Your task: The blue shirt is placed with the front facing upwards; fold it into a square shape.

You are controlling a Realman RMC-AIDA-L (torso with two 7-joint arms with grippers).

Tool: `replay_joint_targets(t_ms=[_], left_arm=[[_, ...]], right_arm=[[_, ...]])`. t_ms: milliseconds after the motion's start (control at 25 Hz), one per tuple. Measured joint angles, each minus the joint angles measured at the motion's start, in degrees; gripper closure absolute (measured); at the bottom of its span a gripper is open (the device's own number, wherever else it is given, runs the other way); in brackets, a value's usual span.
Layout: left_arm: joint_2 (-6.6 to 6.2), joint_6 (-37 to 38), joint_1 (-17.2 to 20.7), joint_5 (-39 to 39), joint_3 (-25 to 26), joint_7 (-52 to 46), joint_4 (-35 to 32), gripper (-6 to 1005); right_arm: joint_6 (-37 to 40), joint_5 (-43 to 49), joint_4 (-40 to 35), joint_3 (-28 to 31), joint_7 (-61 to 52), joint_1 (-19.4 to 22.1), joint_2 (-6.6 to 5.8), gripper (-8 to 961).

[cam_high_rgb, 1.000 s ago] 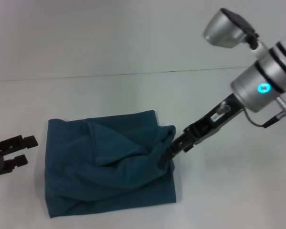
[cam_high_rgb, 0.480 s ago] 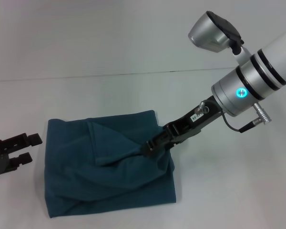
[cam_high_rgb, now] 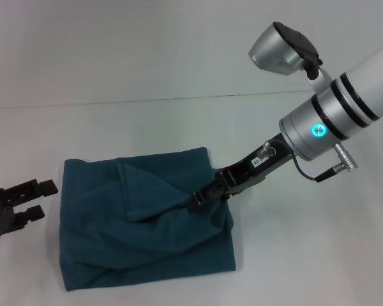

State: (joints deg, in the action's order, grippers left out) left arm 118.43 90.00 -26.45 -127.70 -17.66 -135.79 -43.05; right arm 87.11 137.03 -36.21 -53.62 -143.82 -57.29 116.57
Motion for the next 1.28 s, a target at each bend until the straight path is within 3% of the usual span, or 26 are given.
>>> replay_joint_targets(t_ms=[640, 920, 1280], left_arm=[[0.05, -0.57, -0.65, -0.01, -0.01, 0.01, 0.29, 154], [0.08, -0.62, -0.51, 0.69, 0.03, -0.04, 0.28, 154], [0.21, -1.27, -0.3, 0.77, 0.09, -0.18, 0.48, 154]], right_arm=[[2.35, -0.01, -0.45, 0.3, -0.27, 0.17, -0.56, 56], [-4.51, -0.42, -0.92, 0.89, -4.04, 1.34, -1.76, 56], [-6.98, -0.86, -0.14, 1.5, -6.28, 2.74, -2.59, 55]])
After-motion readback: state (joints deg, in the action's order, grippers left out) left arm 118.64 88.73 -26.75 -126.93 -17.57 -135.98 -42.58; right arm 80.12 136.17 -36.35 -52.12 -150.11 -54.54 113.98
